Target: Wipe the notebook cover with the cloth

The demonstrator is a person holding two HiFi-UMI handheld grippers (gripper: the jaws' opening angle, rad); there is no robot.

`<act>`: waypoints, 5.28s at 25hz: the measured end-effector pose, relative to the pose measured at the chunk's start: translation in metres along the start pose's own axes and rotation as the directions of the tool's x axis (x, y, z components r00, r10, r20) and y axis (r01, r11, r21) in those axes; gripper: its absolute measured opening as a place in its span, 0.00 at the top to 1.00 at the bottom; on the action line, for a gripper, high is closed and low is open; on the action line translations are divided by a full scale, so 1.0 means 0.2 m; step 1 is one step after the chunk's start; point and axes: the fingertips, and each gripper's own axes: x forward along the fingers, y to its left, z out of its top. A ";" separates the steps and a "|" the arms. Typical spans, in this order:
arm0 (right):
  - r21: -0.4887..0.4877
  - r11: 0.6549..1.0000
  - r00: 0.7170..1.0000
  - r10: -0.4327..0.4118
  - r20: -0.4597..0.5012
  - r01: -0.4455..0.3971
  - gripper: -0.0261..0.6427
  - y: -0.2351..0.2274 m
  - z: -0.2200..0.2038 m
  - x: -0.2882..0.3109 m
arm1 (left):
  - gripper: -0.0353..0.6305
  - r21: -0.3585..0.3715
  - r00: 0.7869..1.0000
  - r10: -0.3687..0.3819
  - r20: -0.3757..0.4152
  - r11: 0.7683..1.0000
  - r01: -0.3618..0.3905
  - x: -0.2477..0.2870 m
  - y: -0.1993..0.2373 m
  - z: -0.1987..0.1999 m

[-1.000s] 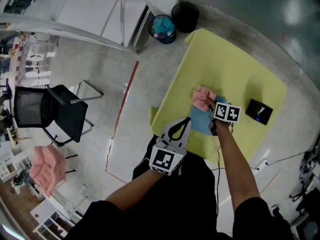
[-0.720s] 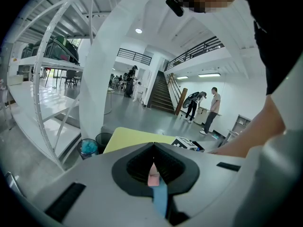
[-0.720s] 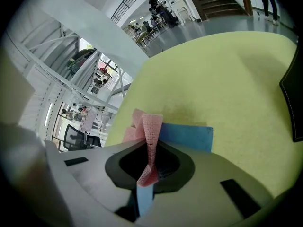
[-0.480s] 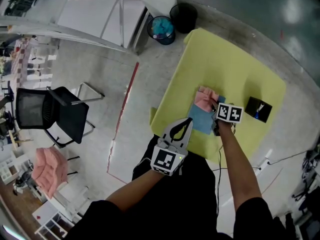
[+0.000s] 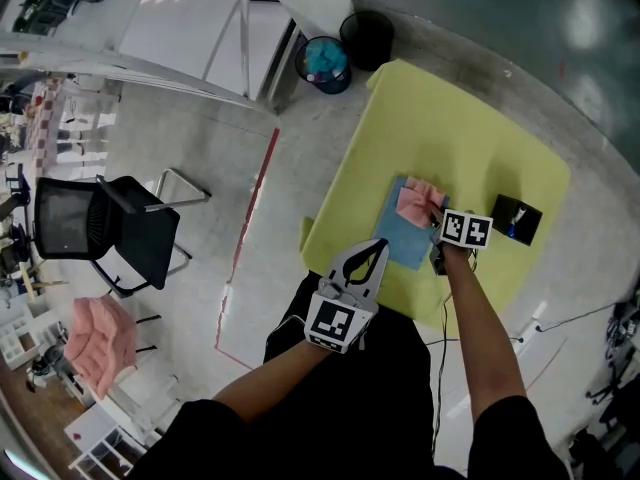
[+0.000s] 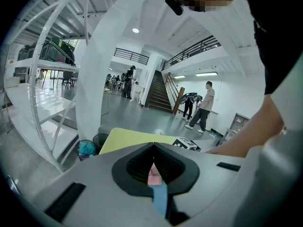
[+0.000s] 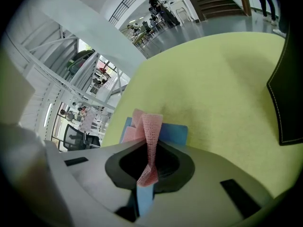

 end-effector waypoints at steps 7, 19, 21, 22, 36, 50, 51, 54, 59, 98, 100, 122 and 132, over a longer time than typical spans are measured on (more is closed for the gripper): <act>0.009 1.000 1.000 0.021 -0.014 -0.021 0.90 -0.02 0.00 -0.02 | 0.94 0.019 1.000 -0.008 0.005 1.000 0.008 0.00 -0.02 0.05; 0.059 0.998 1.000 -0.008 -0.002 0.008 0.90 -0.12 0.00 -0.08 | 0.94 0.038 1.000 -0.027 0.008 0.999 0.027 -0.01 -0.06 0.10; 0.065 0.998 1.000 -0.016 -0.003 0.016 0.90 -0.13 -0.01 -0.09 | 0.94 0.038 1.000 -0.031 0.007 0.999 0.031 -0.02 -0.06 0.11; 0.069 0.997 1.000 -0.020 -0.003 0.020 0.91 -0.13 -0.01 -0.10 | 0.94 0.038 1.000 -0.031 0.005 0.999 0.031 -0.03 -0.05 0.11; 0.116 0.992 0.999 -0.046 0.024 0.042 0.90 -0.19 -0.03 -0.14 | 0.94 0.040 0.999 -0.034 0.026 0.999 0.033 -0.14 -0.09 0.21; 0.132 0.990 0.971 0.023 0.237 -0.055 0.90 0.32 0.07 -0.36 | 0.94 0.005 0.998 -0.021 0.053 1.000 0.020 -0.29 0.15 0.25; 0.122 0.990 0.970 0.036 0.242 -0.068 0.90 0.39 0.07 -0.36 | 0.94 0.002 0.998 -0.018 0.056 1.000 0.018 -0.30 0.19 0.25; 0.088 0.992 0.969 0.071 0.236 -0.094 0.90 0.55 0.05 -0.32 | 0.94 0.001 0.998 -0.021 0.058 1.000 0.021 -0.33 0.28 0.25; 0.118 0.986 0.975 0.090 0.204 -0.115 0.90 0.65 -0.05 -0.18 | 0.94 0.008 0.998 -0.049 0.041 0.999 0.049 -0.37 0.37 0.21; 0.146 0.988 0.999 0.041 0.023 -0.044 0.90 0.48 -0.26 0.25 | 0.94 -0.037 0.999 -0.051 -0.005 0.998 0.051 -0.30 0.48 0.01; 0.140 0.989 0.999 0.046 0.021 -0.049 0.90 0.47 -0.26 0.25 | 0.94 -0.027 0.999 -0.049 0.006 0.998 0.049 -0.30 0.45 0.02; 0.099 0.995 0.999 0.033 0.004 -0.034 0.90 0.33 -0.30 0.13 | 0.94 0.006 0.999 -0.040 0.010 0.999 0.040 -0.26 0.22 0.00; 0.108 0.994 1.000 0.025 0.003 -0.025 0.90 0.28 -0.32 0.09 | 0.94 0.014 0.999 -0.039 0.006 0.999 0.039 -0.27 0.16 -0.03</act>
